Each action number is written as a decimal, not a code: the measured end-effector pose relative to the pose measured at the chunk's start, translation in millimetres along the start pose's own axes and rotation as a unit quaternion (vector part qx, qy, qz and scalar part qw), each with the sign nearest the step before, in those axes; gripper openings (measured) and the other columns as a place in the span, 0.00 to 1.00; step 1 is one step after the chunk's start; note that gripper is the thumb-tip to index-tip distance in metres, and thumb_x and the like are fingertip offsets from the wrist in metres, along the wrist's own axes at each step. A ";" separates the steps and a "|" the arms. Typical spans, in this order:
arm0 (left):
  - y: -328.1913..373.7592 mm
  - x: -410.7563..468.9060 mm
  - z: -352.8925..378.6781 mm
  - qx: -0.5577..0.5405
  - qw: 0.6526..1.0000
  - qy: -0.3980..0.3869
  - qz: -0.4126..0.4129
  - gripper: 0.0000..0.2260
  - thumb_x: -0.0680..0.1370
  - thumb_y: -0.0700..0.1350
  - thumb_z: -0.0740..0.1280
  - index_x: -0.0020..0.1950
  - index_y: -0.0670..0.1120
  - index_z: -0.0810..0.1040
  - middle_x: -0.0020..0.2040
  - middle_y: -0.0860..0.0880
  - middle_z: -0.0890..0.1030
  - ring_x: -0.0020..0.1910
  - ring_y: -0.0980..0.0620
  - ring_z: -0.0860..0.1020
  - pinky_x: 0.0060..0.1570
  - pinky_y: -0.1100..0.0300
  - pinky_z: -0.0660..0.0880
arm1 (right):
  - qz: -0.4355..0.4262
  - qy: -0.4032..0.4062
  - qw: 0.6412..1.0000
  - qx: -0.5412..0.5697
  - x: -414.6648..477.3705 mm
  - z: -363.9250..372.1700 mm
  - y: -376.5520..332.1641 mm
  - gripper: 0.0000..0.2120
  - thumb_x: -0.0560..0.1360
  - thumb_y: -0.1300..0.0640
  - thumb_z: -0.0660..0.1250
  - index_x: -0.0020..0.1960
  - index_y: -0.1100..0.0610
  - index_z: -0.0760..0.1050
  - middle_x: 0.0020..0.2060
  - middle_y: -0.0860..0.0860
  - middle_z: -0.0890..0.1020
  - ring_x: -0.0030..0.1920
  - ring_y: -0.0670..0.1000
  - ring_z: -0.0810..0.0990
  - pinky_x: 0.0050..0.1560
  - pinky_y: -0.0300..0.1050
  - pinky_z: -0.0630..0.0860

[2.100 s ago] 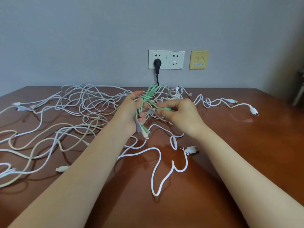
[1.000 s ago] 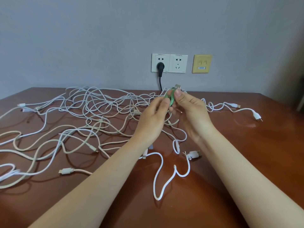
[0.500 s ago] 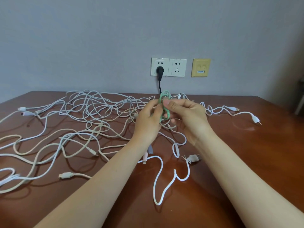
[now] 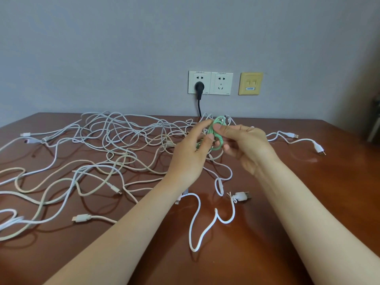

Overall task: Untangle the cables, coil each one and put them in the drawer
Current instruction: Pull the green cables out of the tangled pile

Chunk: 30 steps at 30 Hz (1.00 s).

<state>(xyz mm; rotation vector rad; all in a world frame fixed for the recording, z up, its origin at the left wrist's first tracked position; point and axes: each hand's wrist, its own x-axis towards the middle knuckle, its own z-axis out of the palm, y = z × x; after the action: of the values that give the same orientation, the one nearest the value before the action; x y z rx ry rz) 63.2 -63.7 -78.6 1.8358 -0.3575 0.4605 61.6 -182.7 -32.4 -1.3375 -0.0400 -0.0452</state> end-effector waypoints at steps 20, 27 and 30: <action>1.9 0.6 3.7 -0.051 0.999 -0.014 -0.005 0.14 0.81 0.45 0.59 0.59 0.65 0.70 0.42 0.50 0.76 0.25 0.62 0.70 0.28 0.62 0.65 | 0.006 -0.045 0.999 0.024 8.4 0.8 14.0 0.10 0.74 0.55 0.67 0.51 0.60 0.75 0.36 0.51 0.77 0.33 0.46 0.73 0.28 0.31 0.72; 2.3 1.4 -0.8 -0.040 0.999 -0.015 0.007 0.15 0.81 0.42 0.58 0.59 0.63 0.69 0.49 0.48 0.79 0.35 0.41 0.70 0.29 0.60 0.68 | -0.037 -0.081 0.995 -0.041 8.2 -2.8 12.9 0.05 0.76 0.65 0.63 0.45 0.58 0.77 0.38 0.52 0.80 0.34 0.42 0.79 0.32 0.31 0.74; 1.8 0.8 1.1 -0.059 0.998 -0.013 0.004 0.15 0.81 0.42 0.58 0.57 0.64 0.69 0.43 0.52 0.76 0.25 0.58 0.70 0.29 0.68 0.65 | -0.092 -0.036 0.992 -0.079 8.7 1.4 19.1 0.04 0.77 0.63 0.64 0.45 0.58 0.77 0.36 0.55 0.78 0.30 0.45 0.76 0.30 0.33 0.72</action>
<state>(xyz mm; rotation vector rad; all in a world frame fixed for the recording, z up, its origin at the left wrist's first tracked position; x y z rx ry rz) 63.2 -65.3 -77.0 1.7273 -0.4022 0.4119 71.4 -177.0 -50.1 -1.4907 -0.2252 -0.1595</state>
